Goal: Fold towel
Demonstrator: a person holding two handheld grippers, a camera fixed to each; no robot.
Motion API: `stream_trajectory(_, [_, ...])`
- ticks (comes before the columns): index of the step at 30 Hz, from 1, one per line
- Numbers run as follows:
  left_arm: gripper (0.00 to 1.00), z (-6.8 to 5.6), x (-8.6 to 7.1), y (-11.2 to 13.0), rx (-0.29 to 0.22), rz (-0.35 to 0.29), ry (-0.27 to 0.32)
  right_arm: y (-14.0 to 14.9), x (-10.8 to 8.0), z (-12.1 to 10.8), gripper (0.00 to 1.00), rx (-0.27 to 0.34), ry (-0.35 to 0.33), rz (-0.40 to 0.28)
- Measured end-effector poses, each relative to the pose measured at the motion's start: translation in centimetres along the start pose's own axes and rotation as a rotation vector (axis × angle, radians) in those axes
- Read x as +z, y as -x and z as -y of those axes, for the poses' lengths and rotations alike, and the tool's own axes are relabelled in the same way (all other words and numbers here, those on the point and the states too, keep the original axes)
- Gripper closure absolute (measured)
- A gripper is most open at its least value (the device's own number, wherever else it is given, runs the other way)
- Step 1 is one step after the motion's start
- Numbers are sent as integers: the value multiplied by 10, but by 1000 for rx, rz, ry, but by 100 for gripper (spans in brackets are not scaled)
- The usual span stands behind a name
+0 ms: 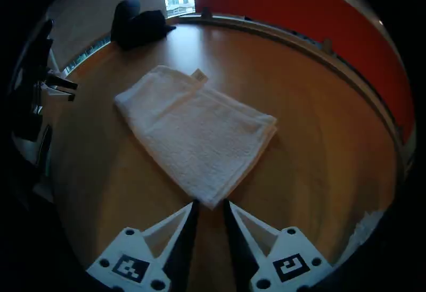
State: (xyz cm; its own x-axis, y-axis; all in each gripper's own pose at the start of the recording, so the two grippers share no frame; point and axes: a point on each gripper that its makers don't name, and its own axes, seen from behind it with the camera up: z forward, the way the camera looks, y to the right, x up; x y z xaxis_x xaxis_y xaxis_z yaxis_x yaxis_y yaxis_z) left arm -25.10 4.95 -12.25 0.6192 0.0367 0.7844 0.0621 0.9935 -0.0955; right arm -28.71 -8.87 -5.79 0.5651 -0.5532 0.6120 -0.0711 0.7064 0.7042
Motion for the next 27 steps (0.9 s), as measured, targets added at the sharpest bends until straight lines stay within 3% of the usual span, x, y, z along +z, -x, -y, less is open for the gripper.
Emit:
stream_trajectory(6, [0,0,0,-1,1,-1,2,0,0,0,91,-1,8,-6])
stream_trajectory(8, [0,0,0,-1,1,0,2,-1,-1,0,94,3,10,-11])
stream_trajectory(17, [0,-2,1,-3,2,-2,7,-10,-8,1,95,8,26,-36])
stream_trajectory(27, [0,0,1,-9,-3,-14,6,-47,-27,1,95,-18,45,-104])
